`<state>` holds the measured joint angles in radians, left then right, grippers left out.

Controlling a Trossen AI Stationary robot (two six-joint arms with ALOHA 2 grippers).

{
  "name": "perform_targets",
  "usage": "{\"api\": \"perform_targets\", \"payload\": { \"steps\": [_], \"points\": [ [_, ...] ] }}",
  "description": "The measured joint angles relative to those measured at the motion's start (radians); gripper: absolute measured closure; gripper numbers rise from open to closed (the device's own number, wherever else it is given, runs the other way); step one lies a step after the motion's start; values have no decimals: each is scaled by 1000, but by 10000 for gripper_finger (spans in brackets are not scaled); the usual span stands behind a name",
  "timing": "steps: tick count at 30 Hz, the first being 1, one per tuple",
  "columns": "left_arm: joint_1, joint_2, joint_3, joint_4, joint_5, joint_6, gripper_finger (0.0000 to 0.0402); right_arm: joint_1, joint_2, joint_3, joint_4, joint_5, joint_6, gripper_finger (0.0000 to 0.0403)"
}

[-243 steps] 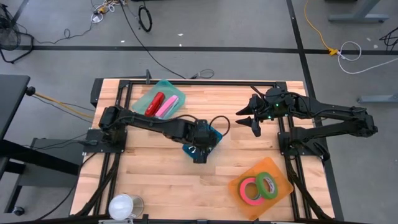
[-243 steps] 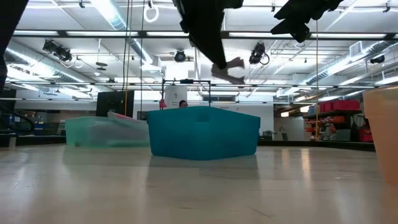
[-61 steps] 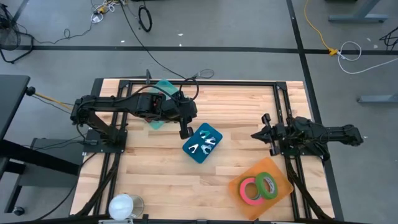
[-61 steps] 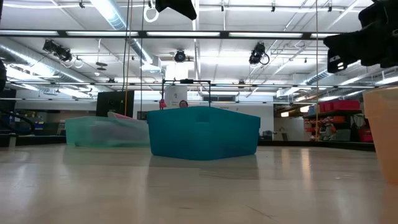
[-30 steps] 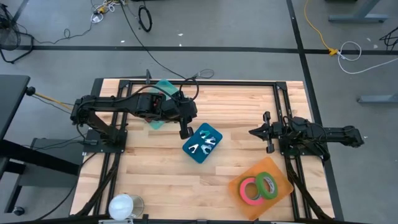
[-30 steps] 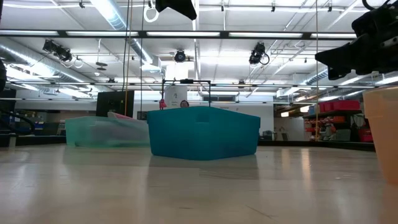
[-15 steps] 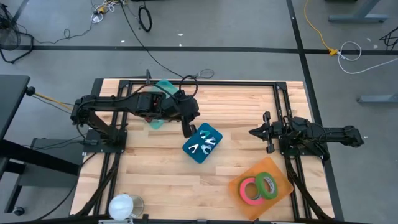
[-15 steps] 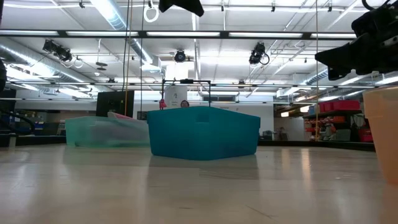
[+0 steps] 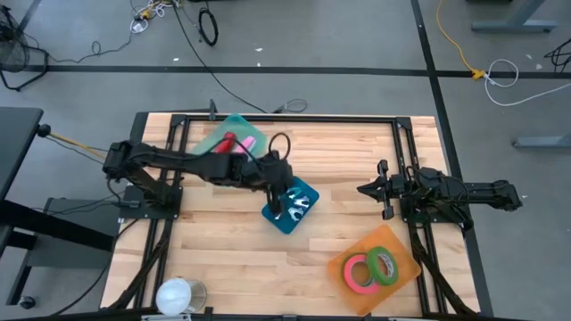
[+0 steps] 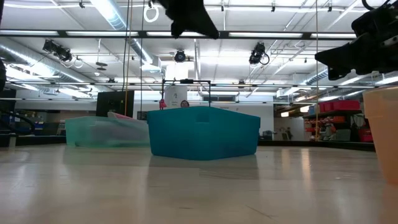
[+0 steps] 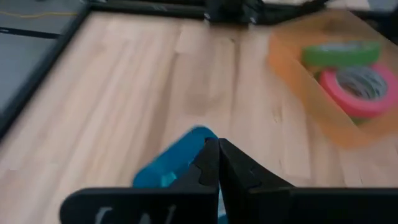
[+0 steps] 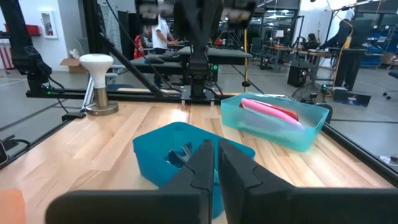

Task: Pick and place Stapler, Stapler remover, tape
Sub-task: Return to Home Position

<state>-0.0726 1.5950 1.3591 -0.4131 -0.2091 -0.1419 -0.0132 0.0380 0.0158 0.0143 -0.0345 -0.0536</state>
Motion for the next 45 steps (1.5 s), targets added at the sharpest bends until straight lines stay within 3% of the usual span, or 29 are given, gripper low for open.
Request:
{"api": "perform_targets", "payload": {
  "steps": [14,20,31,40,45],
  "points": [
    [-3,-20,-372,451,168,33,401,0,0,0,-1,0,0,379],
    [-3,-42,-549,690,260,-35,401,0,0,0,-1,0,0,379],
    [-3,-294,-836,792,267,-57,401,0,0,0,0,0,-1,379],
    [-2,-463,-1107,1108,254,-135,401,0,0,1,0,0,-1,379],
    [-4,-529,-1218,1179,254,-162,401,0,0,1,0,0,-2,379]
  ]
}}
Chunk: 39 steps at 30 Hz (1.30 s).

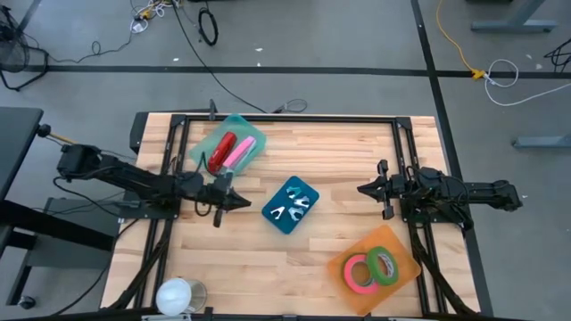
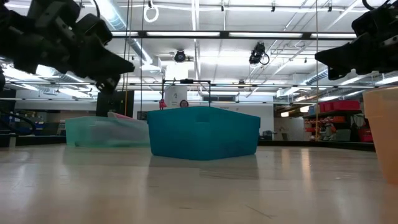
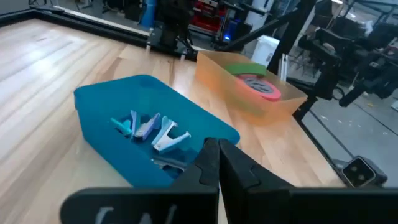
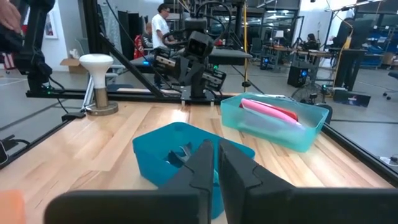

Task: Pick and place Stapler, Stapler remover, tape
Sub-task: Return to Home Position

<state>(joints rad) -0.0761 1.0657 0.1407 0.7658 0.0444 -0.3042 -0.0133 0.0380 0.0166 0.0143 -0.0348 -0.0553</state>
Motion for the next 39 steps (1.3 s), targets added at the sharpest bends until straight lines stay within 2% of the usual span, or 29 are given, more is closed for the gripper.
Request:
{"api": "perform_targets", "payload": {
  "steps": [13,23,34,39],
  "points": [
    [0,-183,-127,0,2,-34,401,0,0,0,0,0,2,379],
    [0,-306,-132,-73,5,-1,401,0,0,0,0,0,2,379],
    [0,-579,-133,-382,5,41,401,0,0,0,-1,0,1,379],
    [0,-665,-133,-481,5,47,401,0,0,0,-1,0,1,379]
  ]
}}
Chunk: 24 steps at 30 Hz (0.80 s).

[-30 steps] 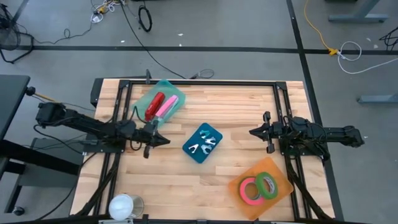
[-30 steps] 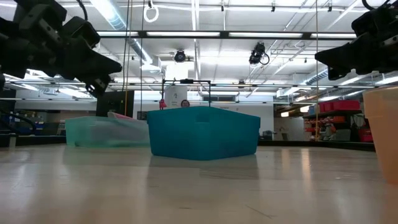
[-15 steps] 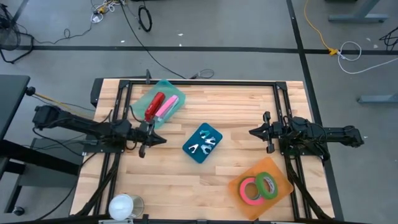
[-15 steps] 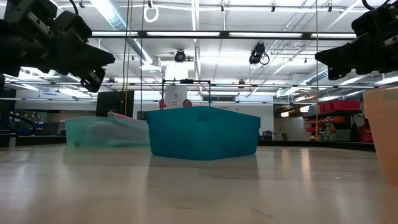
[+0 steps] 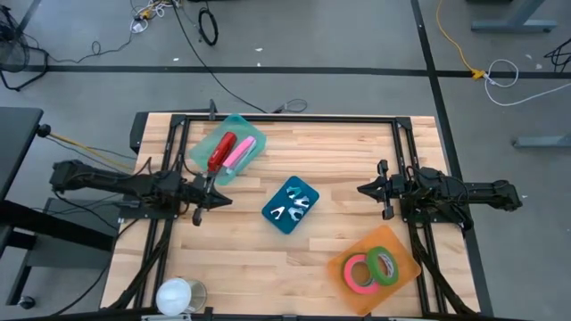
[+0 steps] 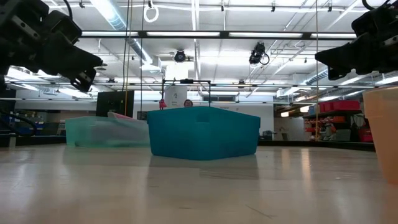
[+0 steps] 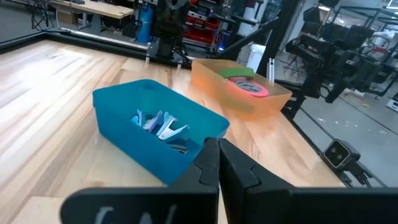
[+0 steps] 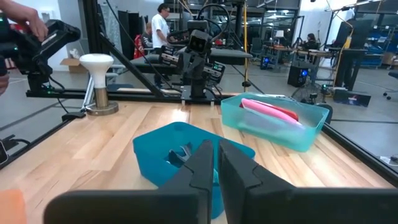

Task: Pick and place Stapler, Stapler remover, tape
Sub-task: Return to Home Position

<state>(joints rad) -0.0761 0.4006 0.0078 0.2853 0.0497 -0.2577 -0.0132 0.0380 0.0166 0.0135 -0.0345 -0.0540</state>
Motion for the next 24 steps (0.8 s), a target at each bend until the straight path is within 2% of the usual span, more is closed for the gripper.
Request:
{"api": "perform_targets", "payload": {
  "steps": [15,24],
  "points": [
    [0,-203,0,-244,-35,42,401,0,0,0,0,0,0,379],
    [0,-280,0,-267,-93,71,401,0,0,0,0,0,0,379]
  ]
}}
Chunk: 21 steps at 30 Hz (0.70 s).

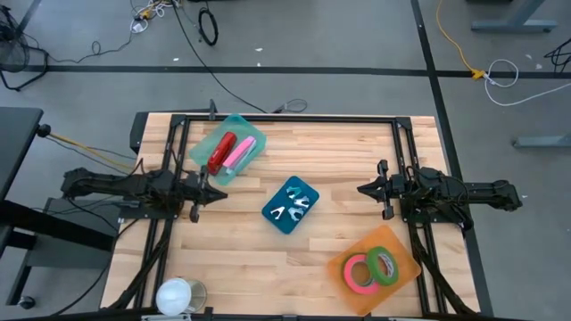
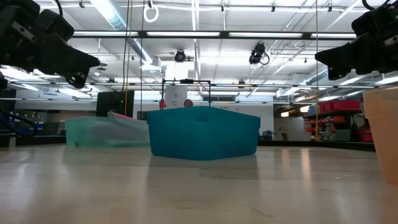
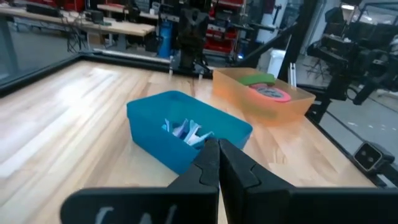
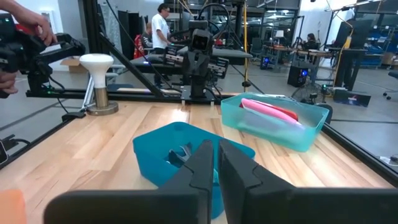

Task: Pick and place Stapler, Stapler remover, tape
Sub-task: Return to Home Position

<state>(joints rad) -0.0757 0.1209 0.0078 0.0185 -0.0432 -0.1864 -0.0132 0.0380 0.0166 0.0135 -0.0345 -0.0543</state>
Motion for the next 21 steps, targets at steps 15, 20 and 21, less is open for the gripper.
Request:
{"api": "perform_targets", "payload": {
  "steps": [15,20,21],
  "points": [
    [0,-60,0,-9,17,-11,388,0,0,0,0,0,0,379],
    [0,-118,0,-11,16,-10,387,0,0,0,0,0,0,379],
    [0,-119,0,-11,15,-10,387,0,0,0,0,0,0,379]
  ]
}}
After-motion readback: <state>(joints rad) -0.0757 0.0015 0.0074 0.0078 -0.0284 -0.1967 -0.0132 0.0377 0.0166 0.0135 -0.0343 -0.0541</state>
